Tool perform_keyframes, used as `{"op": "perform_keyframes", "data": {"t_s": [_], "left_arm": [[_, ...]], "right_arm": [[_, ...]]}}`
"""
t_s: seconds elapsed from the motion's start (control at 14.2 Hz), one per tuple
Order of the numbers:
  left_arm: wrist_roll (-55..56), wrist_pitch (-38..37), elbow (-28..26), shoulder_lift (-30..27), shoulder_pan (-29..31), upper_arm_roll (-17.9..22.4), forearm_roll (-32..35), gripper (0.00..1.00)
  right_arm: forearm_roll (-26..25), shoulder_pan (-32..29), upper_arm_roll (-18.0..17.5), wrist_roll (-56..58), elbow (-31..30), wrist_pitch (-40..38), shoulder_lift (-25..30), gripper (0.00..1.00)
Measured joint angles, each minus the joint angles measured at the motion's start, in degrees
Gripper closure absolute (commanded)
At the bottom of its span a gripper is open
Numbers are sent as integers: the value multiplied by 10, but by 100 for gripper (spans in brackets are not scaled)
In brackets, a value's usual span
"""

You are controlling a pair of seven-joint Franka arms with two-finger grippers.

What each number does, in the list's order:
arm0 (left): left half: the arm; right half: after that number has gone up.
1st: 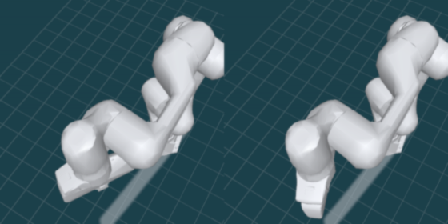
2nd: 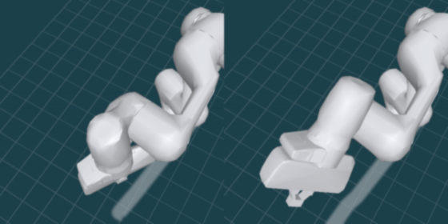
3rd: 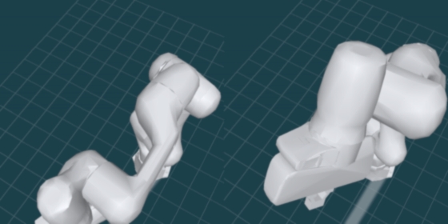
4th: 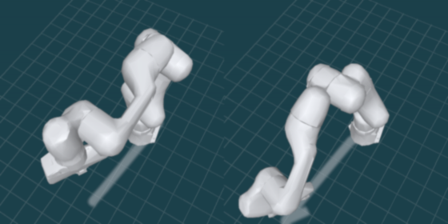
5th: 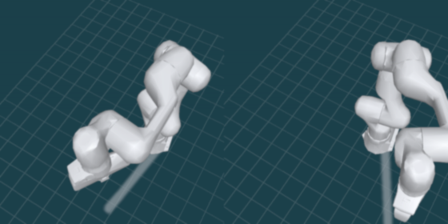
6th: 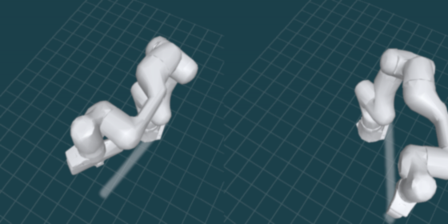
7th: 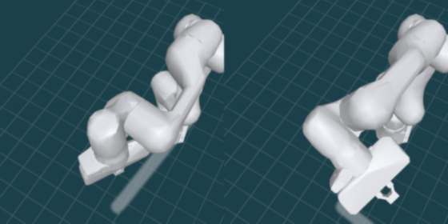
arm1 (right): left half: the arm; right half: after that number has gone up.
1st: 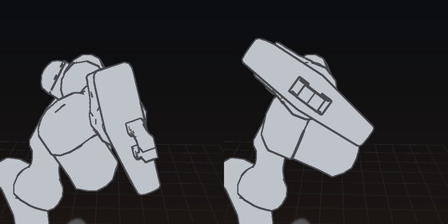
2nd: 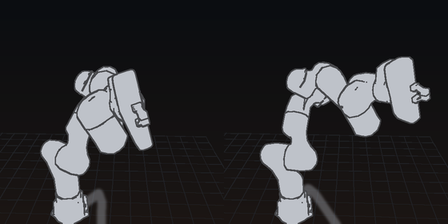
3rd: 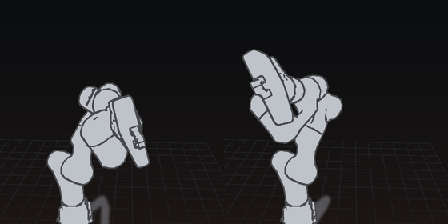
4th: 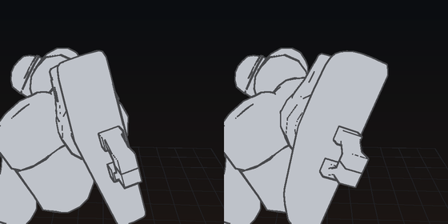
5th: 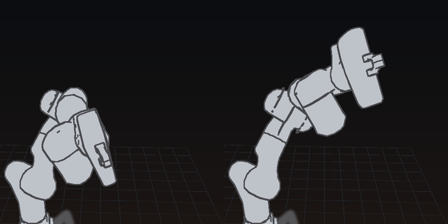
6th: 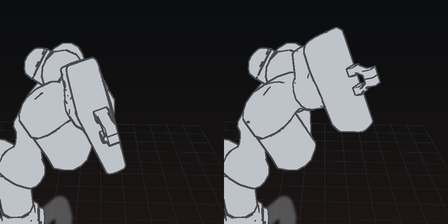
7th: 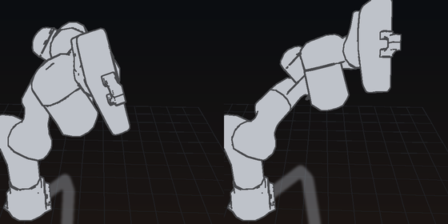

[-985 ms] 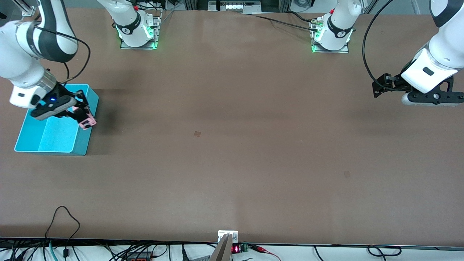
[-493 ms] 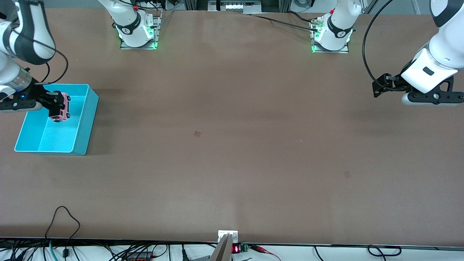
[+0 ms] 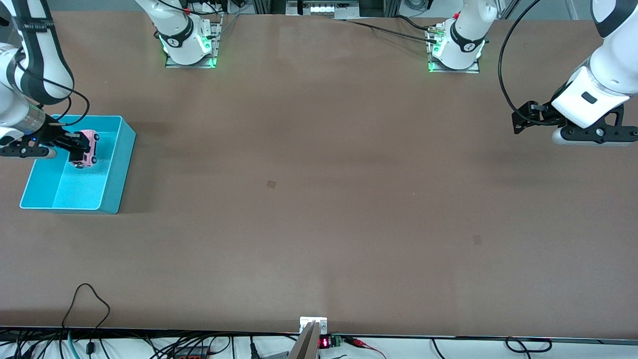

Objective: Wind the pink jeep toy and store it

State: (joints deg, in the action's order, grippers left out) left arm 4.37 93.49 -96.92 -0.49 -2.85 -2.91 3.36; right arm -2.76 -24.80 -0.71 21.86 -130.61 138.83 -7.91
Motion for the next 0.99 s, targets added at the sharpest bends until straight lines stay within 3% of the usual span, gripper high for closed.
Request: {"op": "perform_keyframes", "data": {"t_s": [0.42, 0.56, 0.7, 0.77, 0.84, 0.99], "left_arm": [[0, 0, 0, 0, 0, 0, 0, 0], [0, 0, 0, 0, 0, 0, 0, 0], [0, 0, 0, 0, 0, 0, 0, 0], [0, 0, 0, 0, 0, 0, 0, 0], [0, 0, 0, 0, 0, 0, 0, 0], [0, 0, 0, 0, 0, 0, 0, 0]], "right_arm": [[0, -20, 0, 5, -1, 49, -63, 100], [0, -23, 0, 5, -1, 53, -74, 94], [0, -23, 0, 8, -2, 56, -79, 57], [0, -23, -1, 10, -2, 57, -79, 24], [-1, -23, -1, 12, -2, 57, -80, 0], [-1, -23, -3, 19, -1, 60, -79, 0]]}}
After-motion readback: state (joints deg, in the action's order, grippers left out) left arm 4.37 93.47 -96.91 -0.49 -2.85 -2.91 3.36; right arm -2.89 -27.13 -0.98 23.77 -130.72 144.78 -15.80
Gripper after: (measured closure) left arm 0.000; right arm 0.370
